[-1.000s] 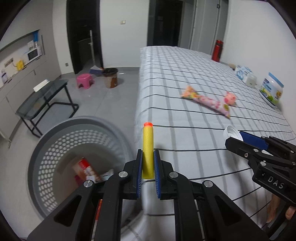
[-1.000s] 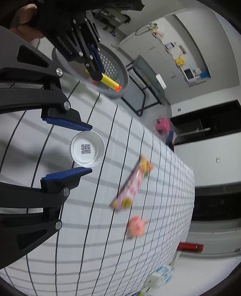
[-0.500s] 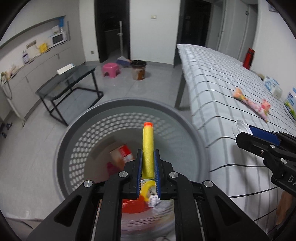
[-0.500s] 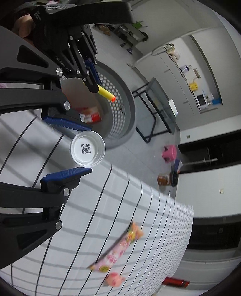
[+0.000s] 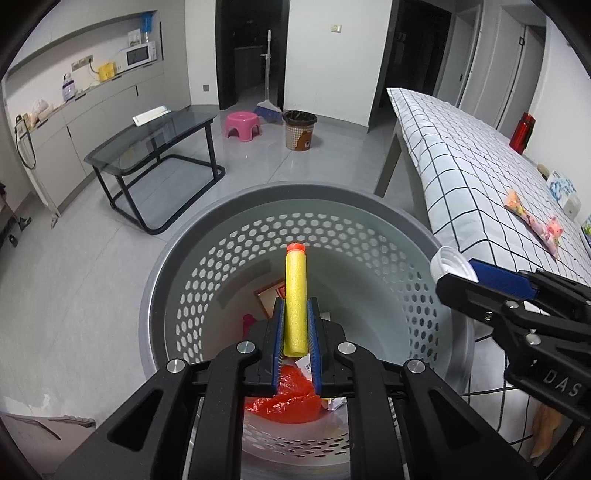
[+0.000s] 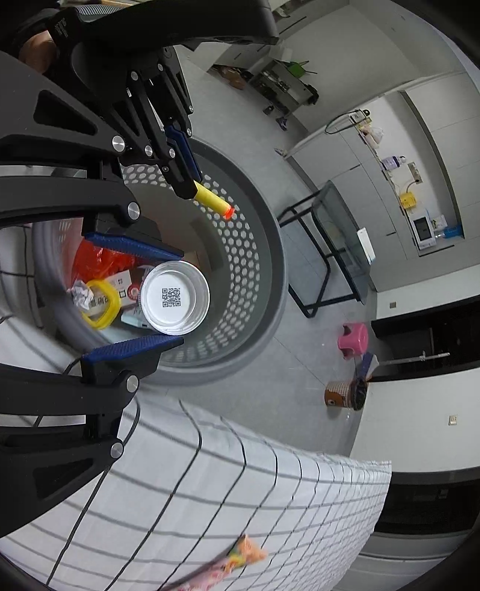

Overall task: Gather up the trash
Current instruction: 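Hold both items over the basket and open both tools to drop them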

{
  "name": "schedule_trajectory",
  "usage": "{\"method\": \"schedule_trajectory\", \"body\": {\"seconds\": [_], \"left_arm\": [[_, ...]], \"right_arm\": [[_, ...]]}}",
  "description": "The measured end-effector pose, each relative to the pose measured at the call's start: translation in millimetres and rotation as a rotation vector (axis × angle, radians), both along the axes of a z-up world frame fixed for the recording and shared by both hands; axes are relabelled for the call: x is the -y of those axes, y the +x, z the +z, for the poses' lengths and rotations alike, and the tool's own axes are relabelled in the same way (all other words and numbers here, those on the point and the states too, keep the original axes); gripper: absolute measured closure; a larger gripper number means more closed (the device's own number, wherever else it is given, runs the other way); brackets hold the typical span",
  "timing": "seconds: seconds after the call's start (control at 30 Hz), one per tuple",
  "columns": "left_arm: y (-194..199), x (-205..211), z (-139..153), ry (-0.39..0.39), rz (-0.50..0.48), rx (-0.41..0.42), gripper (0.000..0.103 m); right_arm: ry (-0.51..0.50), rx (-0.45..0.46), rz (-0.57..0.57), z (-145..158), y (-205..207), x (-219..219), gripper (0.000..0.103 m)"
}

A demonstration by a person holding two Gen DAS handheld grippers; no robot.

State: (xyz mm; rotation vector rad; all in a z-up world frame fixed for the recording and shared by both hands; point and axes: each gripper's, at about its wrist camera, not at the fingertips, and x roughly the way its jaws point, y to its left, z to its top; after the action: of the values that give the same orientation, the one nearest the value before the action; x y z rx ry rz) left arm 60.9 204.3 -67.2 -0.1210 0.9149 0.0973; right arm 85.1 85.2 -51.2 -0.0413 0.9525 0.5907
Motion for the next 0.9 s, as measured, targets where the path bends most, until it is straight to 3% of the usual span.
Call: {"method": "schedule_trajectory", "body": {"seconds": [0.73,0.77,0.83,0.9], "left_arm": [[-2.4,-9.8,-9.8,-0.021,0.029,-0.033,0.089],[-3.5,-10.6,-9.4,-0.019,0.029,-0.033,0.085],[-5.4,-11.9,-8.9,-0.013,0.04,-0.03,0.058],[-8.0,-13.4,-6.5,-0.011,0.056,-0.012,0.04]], "right_arm": [[0.011,-0.016,0.016,-5.8,3.2,-4.9,0.064],[0.01,-0.015,0.015,-5.4,2.5,-4.5,0.064],[0.01,-0.017,0.014,-5.7,2.1,-3.9,0.056],[0.019,-0.004,0.009,-3.2,0.7,-1.2,0.05]]}}
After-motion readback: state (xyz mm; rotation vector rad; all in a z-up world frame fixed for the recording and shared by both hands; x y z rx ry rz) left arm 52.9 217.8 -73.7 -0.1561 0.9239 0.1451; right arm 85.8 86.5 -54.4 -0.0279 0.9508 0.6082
